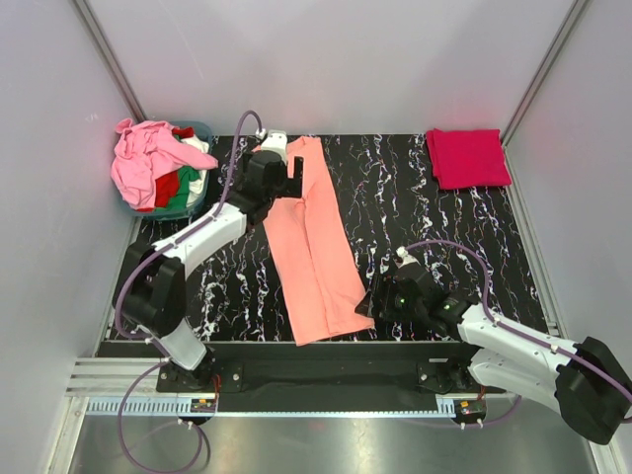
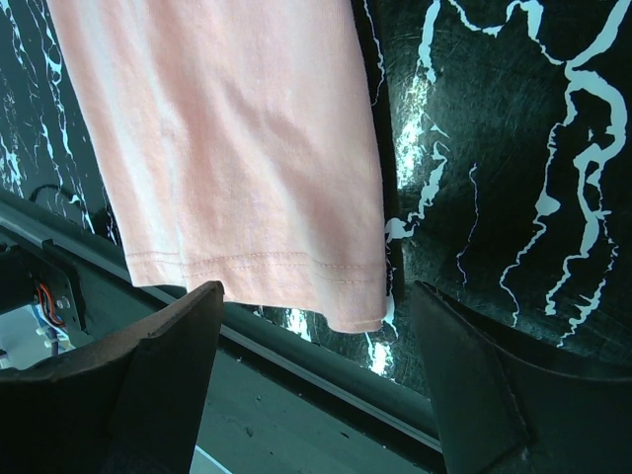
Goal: Fold and stack the t-shirts
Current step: Fold the tshirt
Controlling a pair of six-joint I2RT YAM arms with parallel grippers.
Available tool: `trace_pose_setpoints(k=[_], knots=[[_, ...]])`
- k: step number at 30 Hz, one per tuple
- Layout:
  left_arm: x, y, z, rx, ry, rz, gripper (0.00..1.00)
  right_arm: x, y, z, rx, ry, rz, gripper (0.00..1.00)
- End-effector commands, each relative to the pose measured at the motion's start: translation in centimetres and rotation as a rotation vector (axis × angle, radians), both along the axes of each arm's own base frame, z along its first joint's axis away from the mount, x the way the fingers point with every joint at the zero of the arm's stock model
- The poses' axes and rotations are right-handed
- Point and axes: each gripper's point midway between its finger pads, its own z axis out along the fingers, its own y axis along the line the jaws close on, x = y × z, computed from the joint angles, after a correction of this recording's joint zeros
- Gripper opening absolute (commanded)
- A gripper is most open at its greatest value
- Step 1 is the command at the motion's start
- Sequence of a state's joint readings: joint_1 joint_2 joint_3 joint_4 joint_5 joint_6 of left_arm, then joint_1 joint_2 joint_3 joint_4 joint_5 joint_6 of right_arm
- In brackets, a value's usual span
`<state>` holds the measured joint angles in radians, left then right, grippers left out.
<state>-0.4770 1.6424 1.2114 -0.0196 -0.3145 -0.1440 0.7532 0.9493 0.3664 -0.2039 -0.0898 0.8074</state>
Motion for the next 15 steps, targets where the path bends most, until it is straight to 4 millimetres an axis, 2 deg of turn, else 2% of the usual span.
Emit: trace_pose_setpoints(k=[1, 3, 4, 6, 10, 15], knots=[[0.8, -0.7, 5.5, -0.06, -0.067, 0.003, 0.99, 1.5, 0.9, 1.9, 0.035, -0.065, -0.006, 0.84], [0.5, -1.9, 6.8, -0.112, -0.063, -0.05, 0.99, 1.4, 0.9, 1.8, 0.034, -0.062, -0.003, 0.84], [0.1, -2.4, 8.4, -0.145, -0.104, -0.08, 0.99, 1.5, 0.9, 1.9, 0.035, -0.063, -0.003, 0.84], [-0.1, -1.9, 9.1, -0.16, -0.132, -0.065, 0.99, 1.5, 1.0, 1.9, 0.038, -0.064, -0.002, 0.84], [0.0, -0.3, 9.2, -0.091, -0.144, -0.003, 0.99, 1.5, 1.1, 1.8, 0.039, -0.062, 0.007, 0.84], [-0.3, -0.7, 10.4, -0.131, -0.16, -0.027, 0.99, 1.5, 1.1, 1.9, 0.042, -0.063, 0.006, 0.84]])
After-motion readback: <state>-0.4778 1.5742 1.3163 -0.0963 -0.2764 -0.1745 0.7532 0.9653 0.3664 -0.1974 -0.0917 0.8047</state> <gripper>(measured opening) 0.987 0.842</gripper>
